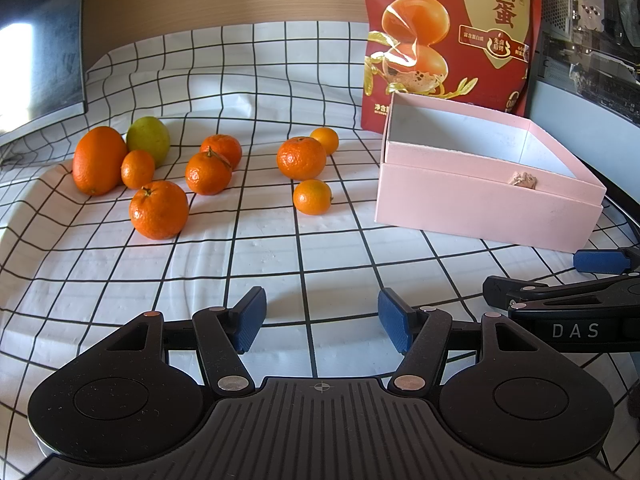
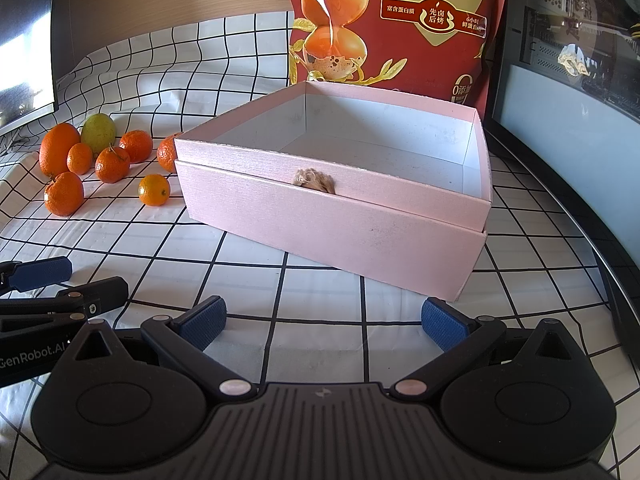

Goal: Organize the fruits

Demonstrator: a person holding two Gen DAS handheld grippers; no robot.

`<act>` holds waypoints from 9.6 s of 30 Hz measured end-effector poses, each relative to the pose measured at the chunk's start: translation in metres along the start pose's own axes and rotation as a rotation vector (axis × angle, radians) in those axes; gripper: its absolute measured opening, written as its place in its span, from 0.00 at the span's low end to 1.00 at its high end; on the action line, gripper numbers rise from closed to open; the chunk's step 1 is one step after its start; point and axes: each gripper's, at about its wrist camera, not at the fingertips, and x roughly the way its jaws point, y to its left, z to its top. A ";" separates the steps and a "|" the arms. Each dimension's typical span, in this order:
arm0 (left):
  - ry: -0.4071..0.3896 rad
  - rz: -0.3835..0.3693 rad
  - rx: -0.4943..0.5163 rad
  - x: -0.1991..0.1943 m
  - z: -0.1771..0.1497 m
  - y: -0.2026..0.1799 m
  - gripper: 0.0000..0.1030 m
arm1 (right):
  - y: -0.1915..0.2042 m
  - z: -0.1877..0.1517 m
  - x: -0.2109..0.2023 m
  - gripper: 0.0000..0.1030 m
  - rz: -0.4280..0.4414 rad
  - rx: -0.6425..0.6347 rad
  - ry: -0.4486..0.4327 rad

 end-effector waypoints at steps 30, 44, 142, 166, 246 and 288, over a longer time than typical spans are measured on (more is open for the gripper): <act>0.000 -0.001 -0.001 0.000 0.000 0.000 0.65 | -0.001 0.000 0.000 1.00 0.000 0.000 0.000; -0.066 0.264 -0.156 -0.112 0.006 0.101 0.62 | -0.002 0.012 -0.001 1.00 0.050 -0.045 0.170; 0.198 -0.441 -0.052 -0.017 0.039 0.148 0.65 | 0.141 0.063 -0.006 0.46 0.085 -0.172 0.165; 0.168 -0.593 0.071 0.127 0.277 -0.054 0.65 | -0.039 0.161 -0.014 0.46 -0.112 0.073 0.036; 0.168 -0.331 0.027 0.049 0.066 0.114 0.33 | 0.039 0.025 -0.032 0.75 -0.064 0.015 0.162; 0.247 -0.300 -0.213 -0.012 0.018 0.202 0.33 | 0.201 0.118 0.070 0.42 0.209 -0.184 0.198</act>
